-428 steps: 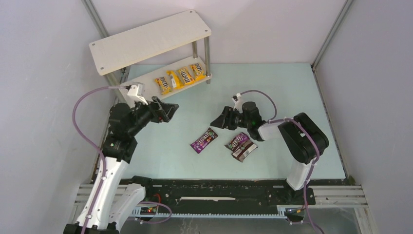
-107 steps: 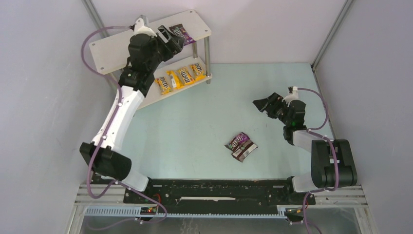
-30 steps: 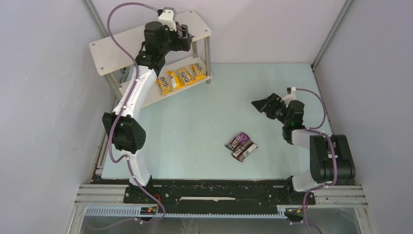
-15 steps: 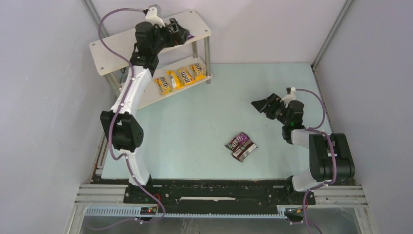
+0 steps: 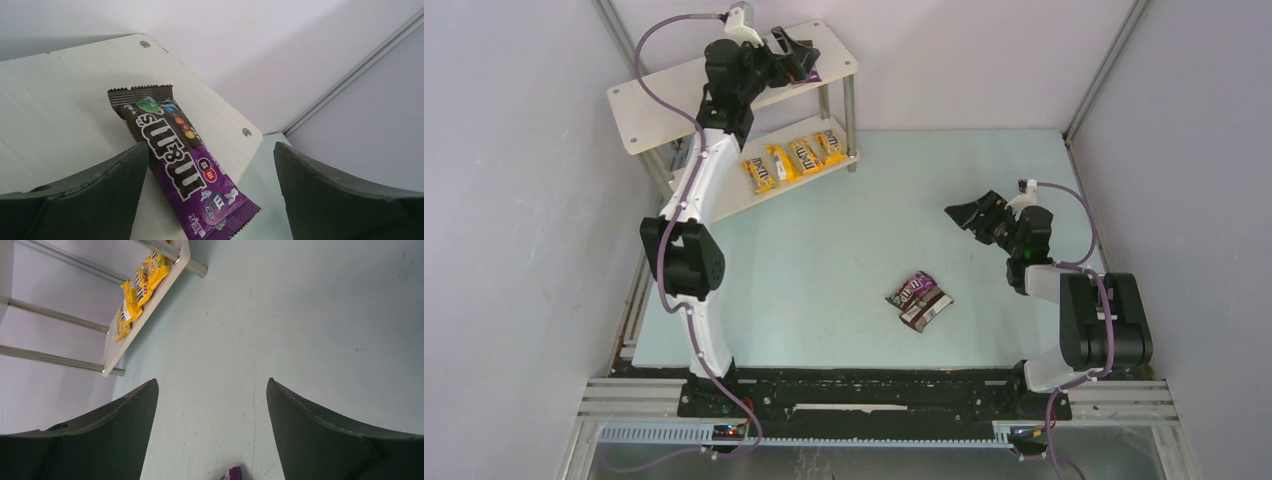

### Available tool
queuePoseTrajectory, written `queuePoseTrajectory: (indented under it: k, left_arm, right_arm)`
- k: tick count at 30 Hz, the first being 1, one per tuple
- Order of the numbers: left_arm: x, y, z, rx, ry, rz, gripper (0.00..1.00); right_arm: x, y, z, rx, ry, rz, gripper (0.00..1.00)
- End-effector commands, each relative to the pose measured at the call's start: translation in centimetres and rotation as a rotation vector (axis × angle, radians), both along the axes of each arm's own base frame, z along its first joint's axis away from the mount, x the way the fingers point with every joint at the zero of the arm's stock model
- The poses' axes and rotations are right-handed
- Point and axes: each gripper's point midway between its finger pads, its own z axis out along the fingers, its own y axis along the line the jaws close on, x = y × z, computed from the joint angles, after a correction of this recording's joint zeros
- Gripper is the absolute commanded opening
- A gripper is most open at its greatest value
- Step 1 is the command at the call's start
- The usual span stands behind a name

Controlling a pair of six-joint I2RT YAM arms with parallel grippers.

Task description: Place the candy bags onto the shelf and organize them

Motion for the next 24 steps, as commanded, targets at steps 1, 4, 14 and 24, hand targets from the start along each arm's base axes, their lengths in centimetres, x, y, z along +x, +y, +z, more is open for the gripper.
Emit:
queuePoseTrajectory:
  k: [1,4,14,24]
  left_arm:
    - [-0.6,-0.6,-0.1,-0.04,0.029,-0.029,1.0]
    - [-1.6,0.5,0.2,0.006,0.002,0.023,1.0]
    - [-4.6,1.3,-3.0,0.324,-0.013,0.115,1.0]
    - [-4.0,0.6,-4.5,0.27,0.017,0.093,0.89]
  right_arm:
    - [0.7,-0.2,1.1,0.005,-0.046,-0.002,0.88]
    - [0.7,-0.2,1.1,0.005,-0.046,0.0,0.88]
    - [0.6,-0.1,1.1,0.009,-0.046,0.006,0.88]
    - [0.6,-0.1,1.1,0.011,-0.046,0.01,0.87]
